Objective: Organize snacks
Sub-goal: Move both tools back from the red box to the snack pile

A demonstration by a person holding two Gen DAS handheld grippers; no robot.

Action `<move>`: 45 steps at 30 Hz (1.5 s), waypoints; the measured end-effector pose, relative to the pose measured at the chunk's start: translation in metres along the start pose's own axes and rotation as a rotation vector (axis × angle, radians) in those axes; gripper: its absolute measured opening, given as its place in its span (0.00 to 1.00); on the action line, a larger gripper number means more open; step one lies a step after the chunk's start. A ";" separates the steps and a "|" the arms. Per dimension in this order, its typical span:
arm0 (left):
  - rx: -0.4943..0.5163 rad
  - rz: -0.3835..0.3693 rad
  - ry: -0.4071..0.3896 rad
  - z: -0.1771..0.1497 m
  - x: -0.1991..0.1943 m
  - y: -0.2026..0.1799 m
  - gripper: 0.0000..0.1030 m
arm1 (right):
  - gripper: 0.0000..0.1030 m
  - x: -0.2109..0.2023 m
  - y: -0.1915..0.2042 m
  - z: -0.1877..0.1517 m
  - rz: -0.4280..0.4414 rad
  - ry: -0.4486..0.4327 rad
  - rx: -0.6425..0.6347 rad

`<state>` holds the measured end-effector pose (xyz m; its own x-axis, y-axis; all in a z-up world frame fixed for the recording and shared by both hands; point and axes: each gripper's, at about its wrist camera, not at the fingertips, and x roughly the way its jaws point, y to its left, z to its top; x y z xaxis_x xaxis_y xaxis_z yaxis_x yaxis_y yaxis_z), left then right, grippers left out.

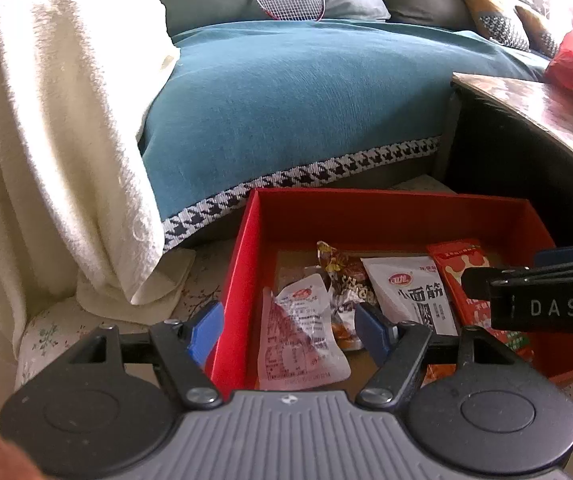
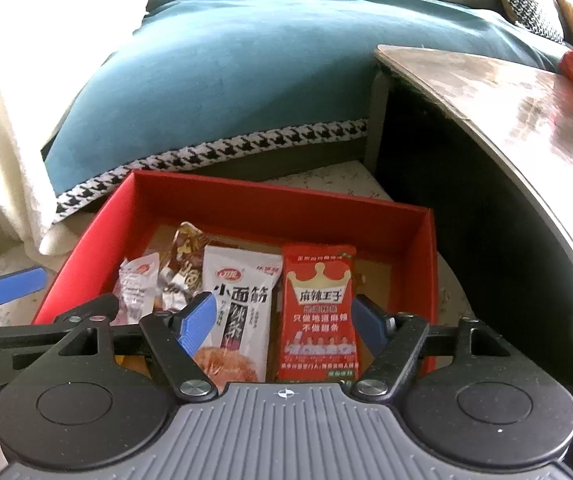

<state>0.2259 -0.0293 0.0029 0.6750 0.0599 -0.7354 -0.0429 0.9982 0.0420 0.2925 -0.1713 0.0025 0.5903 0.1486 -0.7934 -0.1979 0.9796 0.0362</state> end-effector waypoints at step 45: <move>-0.084 -0.026 0.163 -0.089 -0.051 0.040 0.64 | 0.83 -0.050 0.028 -0.070 0.086 0.066 -0.020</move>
<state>0.1241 0.0072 -0.0187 0.5487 0.0259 -0.8356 -0.0925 0.9953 -0.0299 0.2028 -0.1610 0.0011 0.5181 0.2221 -0.8260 -0.2612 0.9606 0.0944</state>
